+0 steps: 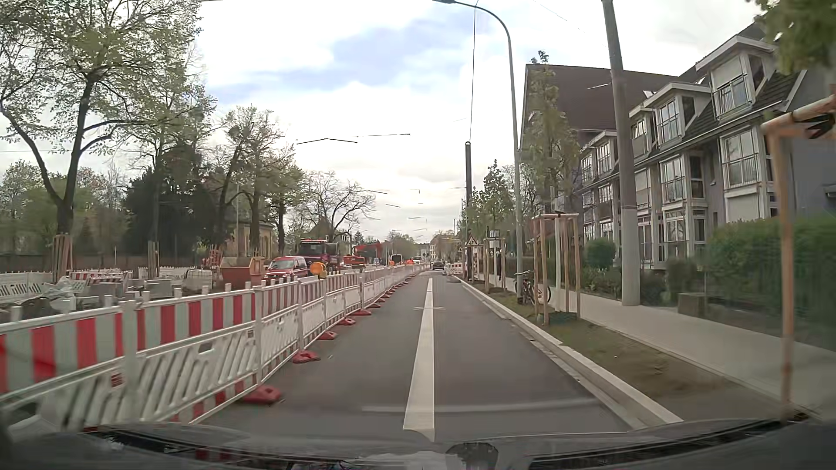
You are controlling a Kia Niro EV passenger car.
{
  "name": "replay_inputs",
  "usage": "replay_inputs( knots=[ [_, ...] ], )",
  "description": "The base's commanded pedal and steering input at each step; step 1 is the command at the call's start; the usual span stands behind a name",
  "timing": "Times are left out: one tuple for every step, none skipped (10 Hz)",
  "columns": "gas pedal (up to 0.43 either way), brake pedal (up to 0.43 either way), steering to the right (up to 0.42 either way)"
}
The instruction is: Follow the waypoints while adhering to traffic rules and regulations
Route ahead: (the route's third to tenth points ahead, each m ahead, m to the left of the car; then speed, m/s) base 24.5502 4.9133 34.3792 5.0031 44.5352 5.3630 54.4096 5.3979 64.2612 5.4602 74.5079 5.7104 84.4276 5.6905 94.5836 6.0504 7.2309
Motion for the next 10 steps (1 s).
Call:
replay_inputs(
  knots=[
    [0.067, 0.0, 0.002],
    [0.067, 0.0, 0.001],
    [0.067, 0.0, 0.001],
    [0.067, 0.0, 0.001],
    [0.067, 0.0, 0.001],
    [0.067, 0.0, 0.001],
    [0.067, 0.0, 0.001],
    [0.067, 0.0, 0.001],
    [0.067, 0.0, 0.001],
    [0.067, 0.0, 0.001]
  ],
)
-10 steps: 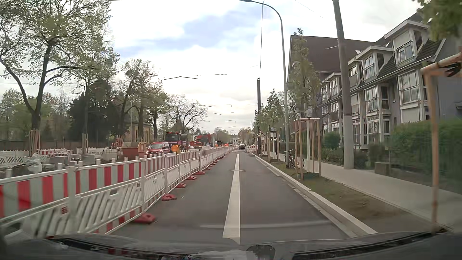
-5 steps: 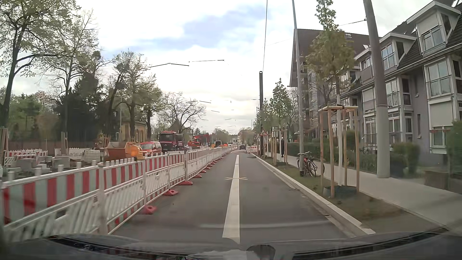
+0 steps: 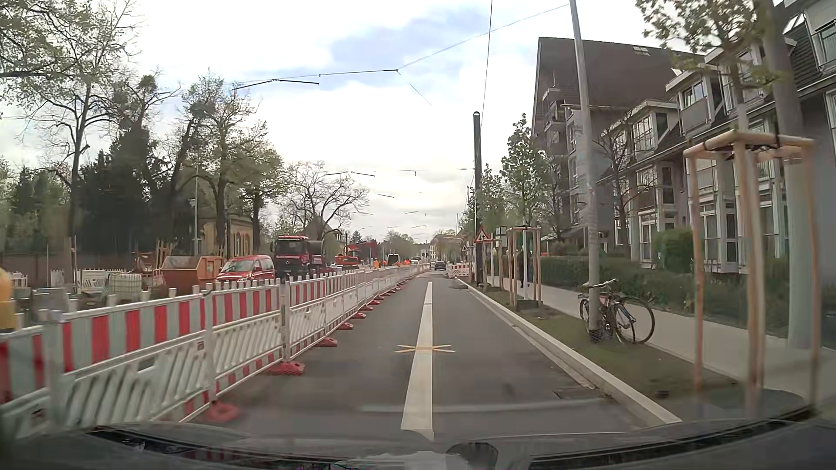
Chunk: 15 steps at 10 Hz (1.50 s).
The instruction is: Follow the waypoints while adhering to traffic rules and regulations
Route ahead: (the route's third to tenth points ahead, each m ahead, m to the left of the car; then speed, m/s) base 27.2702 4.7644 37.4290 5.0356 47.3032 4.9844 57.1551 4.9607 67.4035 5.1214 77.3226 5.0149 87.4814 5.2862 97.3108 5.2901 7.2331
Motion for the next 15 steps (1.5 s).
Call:
replay_inputs(
  knots=[
    [0.059, 0.0, 0.001],
    [0.059, 0.0, 0.001],
    [0.059, 0.0, 0.001],
    [0.059, 0.0, 0.001],
    [0.047, 0.0, 0.001],
    [0.047, 0.0, 0.001],
    [0.039, 0.0, 0.0],
    [0.039, 0.0, 0.0],
    [0.039, 0.0, 0.0],
    [0.039, 0.0, 0.0],
    [0.039, 0.0, 0.0],
    [0.039, 0.0, -0.001],
    [0.039, 0.0, -0.001],
    [0.039, 0.0, -0.001],
    [0.039, 0.0, -0.002]
  ],
)
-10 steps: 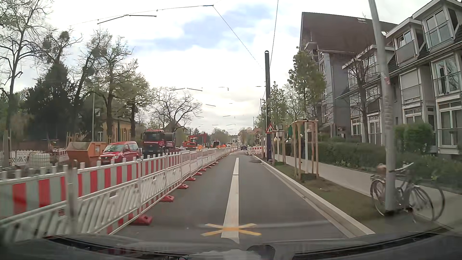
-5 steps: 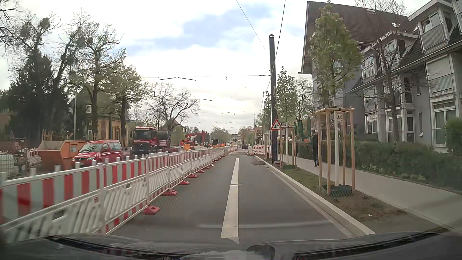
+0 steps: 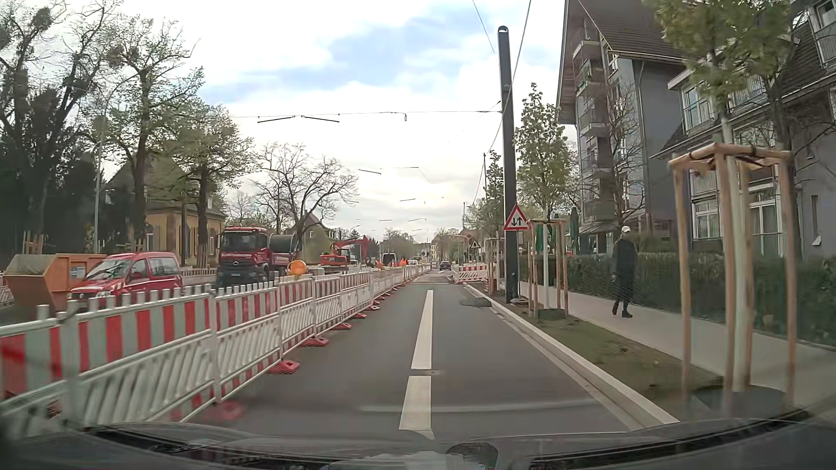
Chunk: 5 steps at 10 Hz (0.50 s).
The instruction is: Follow the waypoints while adhering to traffic rules and regulations
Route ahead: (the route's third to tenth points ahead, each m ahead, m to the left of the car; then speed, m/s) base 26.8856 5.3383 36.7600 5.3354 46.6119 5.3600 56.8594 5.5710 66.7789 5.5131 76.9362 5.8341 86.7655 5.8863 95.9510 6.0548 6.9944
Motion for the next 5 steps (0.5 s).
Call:
replay_inputs(
  knots=[
    [0.039, 0.0, -0.002],
    [0.039, 0.0, -0.002],
    [0.039, 0.0, -0.002],
    [0.028, 0.0, -0.002],
    [0.028, 0.0, -0.002]
  ],
)
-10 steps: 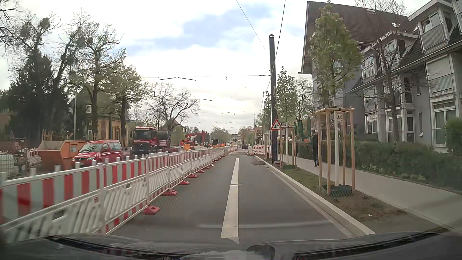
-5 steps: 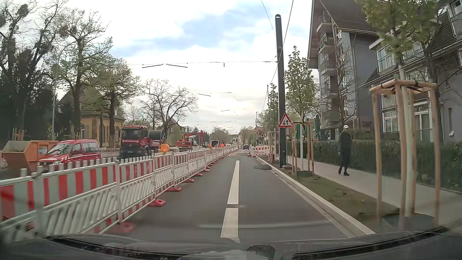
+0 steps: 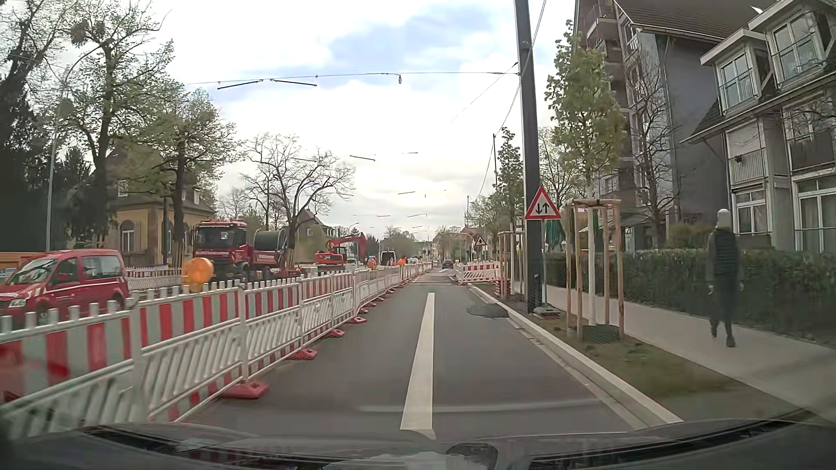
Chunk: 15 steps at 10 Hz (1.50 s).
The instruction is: Follow the waypoints while adhering to traffic rules and regulations
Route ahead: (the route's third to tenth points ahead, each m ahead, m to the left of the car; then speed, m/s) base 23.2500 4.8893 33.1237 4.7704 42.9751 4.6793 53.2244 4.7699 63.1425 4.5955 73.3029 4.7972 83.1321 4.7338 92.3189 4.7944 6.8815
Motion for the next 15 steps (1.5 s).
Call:
replay_inputs(
  knots=[
    [0.028, 0.0, -0.002],
    [0.028, 0.0, -0.002],
    [0.028, 0.0, -0.002],
    [0.028, 0.0, -0.002],
    [0.028, 0.0, -0.002],
    [0.028, 0.0, -0.002],
    [0.028, 0.0, -0.002],
    [0.028, 0.0, -0.002],
    [0.028, 0.0, -0.001],
    [0.028, 0.0, -0.002],
    [0.028, 0.0, -0.002],
    [0.028, 0.0, -0.002],
    [0.028, 0.0, -0.002],
    [0.028, 0.0, -0.001],
    [0.028, 0.0, -0.001]
  ],
)
